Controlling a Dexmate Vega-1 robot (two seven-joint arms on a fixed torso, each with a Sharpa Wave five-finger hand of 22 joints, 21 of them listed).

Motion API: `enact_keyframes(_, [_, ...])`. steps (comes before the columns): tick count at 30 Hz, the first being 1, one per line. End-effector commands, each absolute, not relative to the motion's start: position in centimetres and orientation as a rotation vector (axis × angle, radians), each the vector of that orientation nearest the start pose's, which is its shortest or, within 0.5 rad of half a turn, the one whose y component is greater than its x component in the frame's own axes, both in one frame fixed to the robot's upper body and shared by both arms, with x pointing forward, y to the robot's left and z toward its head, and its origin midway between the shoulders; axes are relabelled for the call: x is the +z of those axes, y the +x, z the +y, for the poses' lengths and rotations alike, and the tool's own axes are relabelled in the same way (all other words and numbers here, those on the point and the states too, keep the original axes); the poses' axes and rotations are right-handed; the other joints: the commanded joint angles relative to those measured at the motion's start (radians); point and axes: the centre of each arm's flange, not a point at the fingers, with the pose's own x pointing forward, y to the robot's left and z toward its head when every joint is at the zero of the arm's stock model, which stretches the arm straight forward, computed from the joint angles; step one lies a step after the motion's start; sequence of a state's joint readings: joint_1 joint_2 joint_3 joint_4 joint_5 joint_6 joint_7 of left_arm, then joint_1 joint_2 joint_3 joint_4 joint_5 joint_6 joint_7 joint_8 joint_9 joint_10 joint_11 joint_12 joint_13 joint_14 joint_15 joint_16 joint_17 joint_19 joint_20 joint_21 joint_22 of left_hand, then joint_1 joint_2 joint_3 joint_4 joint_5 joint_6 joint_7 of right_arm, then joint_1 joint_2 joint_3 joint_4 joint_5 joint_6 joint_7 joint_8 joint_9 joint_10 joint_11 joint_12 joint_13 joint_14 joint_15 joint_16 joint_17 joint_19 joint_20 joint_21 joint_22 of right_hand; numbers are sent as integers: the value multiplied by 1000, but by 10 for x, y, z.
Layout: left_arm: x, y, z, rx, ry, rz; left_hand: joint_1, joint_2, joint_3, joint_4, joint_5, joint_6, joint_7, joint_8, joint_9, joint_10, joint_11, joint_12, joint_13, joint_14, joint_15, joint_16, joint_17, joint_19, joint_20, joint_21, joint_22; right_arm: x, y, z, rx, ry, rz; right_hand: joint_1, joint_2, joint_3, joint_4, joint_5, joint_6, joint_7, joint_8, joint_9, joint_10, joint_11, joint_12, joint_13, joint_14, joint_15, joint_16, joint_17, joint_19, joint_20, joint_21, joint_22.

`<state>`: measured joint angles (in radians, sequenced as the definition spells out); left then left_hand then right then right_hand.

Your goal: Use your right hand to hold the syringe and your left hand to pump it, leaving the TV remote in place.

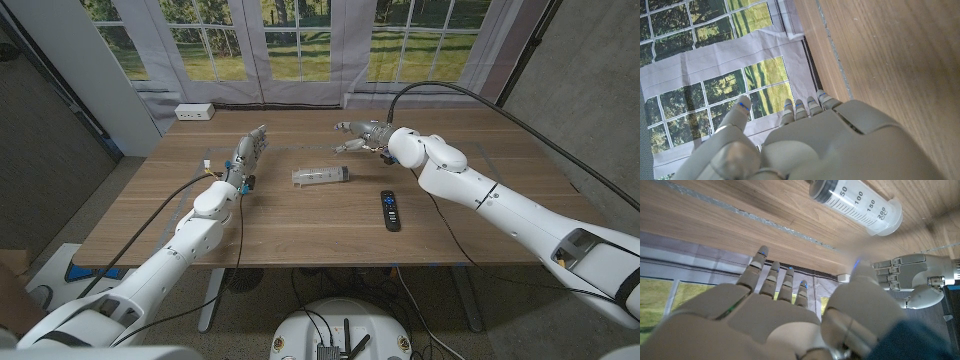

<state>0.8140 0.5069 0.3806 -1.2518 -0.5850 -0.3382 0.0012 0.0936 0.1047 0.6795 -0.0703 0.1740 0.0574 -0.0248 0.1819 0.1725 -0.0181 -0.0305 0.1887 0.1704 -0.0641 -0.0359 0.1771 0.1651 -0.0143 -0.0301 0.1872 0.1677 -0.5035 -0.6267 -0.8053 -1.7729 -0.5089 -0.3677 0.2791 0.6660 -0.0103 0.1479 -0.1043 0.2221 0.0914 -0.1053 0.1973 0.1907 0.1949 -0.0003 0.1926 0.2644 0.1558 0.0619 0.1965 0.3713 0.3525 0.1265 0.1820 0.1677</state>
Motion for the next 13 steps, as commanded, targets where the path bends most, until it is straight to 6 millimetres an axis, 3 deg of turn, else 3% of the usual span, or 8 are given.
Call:
enact_keyframes(1, [-27, 660, 308, -159, 14, -640, 14, 82, 8, 3, 3, 14, 2, 5, 1, 4, -3, 5, 3, 0, -27, 2, 1, 8, -62, 6, 3, 77, 609, -138, 165, -1266, -592, -11, 5, 6, 3, 7, 11, -6, 6, 0, 7, -3, 5, -1, 4, -8, 4, -1, 4, -22, 7, 0])
enact_keyframes(13, [-35, 661, 324, -155, 9, -629, 16, 82, 9, 5, 3, 15, 1, 3, 1, 6, -3, 4, 3, 3, -27, 2, 2, 10, -62, 6, 3, 72, 616, -147, 172, -1129, -616, -35, 19, 6, 10, 10, 31, 0, 8, -3, 6, -8, 3, -15, 4, -20, 6, -14, 9, -74, 7, -2])
